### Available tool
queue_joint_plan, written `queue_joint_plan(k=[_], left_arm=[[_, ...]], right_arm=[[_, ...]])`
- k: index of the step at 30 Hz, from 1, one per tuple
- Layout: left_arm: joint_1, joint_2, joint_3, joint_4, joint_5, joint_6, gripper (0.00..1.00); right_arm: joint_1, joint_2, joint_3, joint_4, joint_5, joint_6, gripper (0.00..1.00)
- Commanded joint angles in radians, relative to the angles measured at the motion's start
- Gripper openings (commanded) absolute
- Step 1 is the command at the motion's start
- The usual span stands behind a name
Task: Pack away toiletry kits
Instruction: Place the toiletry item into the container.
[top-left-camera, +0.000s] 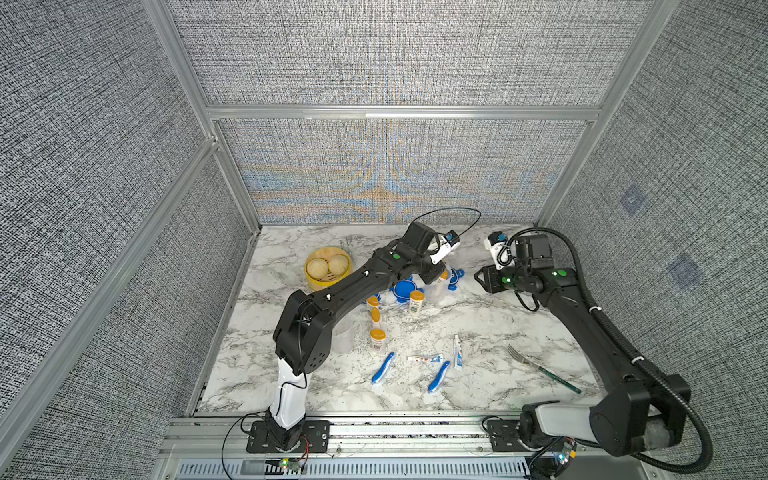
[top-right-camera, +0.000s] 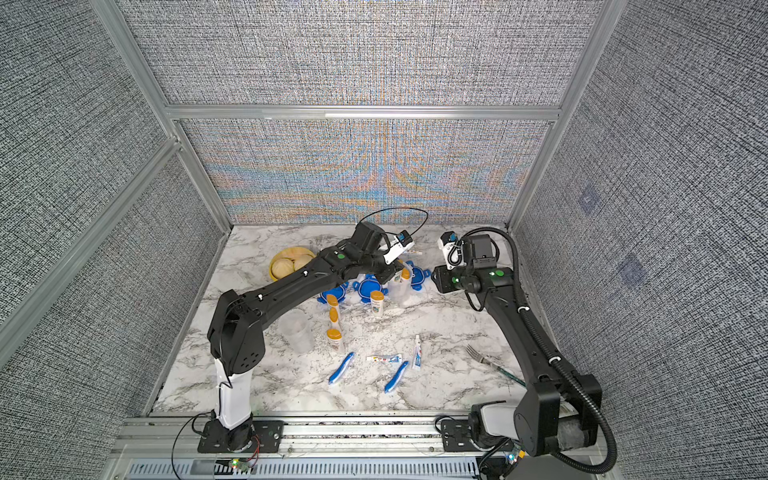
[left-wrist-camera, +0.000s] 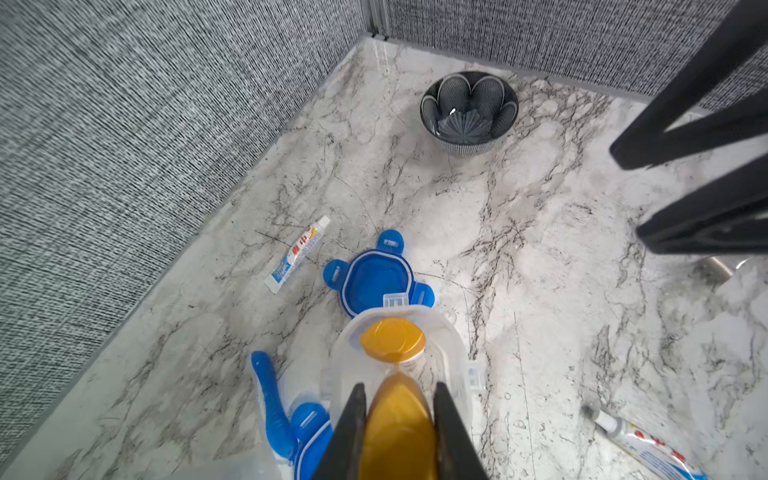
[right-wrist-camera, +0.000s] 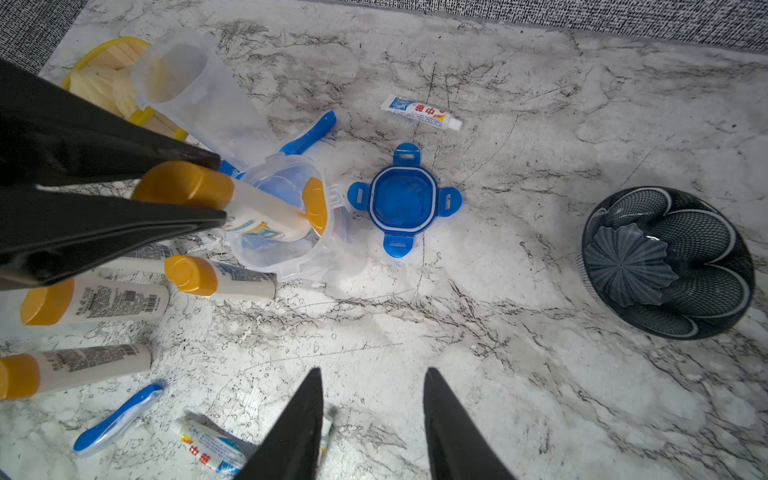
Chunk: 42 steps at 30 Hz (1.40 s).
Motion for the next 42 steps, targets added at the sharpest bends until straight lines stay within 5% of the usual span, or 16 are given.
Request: queue_joint_plan(k=[1, 27, 42], left_arm=[[0.001, 0.017, 0.000, -0.003, 0.015, -0.009, 0.00], [0.002, 0.062, 0.036, 0.001, 0.034, -0.013, 0.22], [0.005, 0.042, 0.023, 0.011, 0.043, -0.020, 0.49]], right_arm=[[-0.003, 0.009, -0.006, 0.028, -0.012, 0.004, 0.43], [-0.006, -0.016, -0.030, 0.010, -0.004, 0.041, 0.54], [-0.007, -0.027, -0.059, 0.012, 0.002, 0.062, 0.63]])
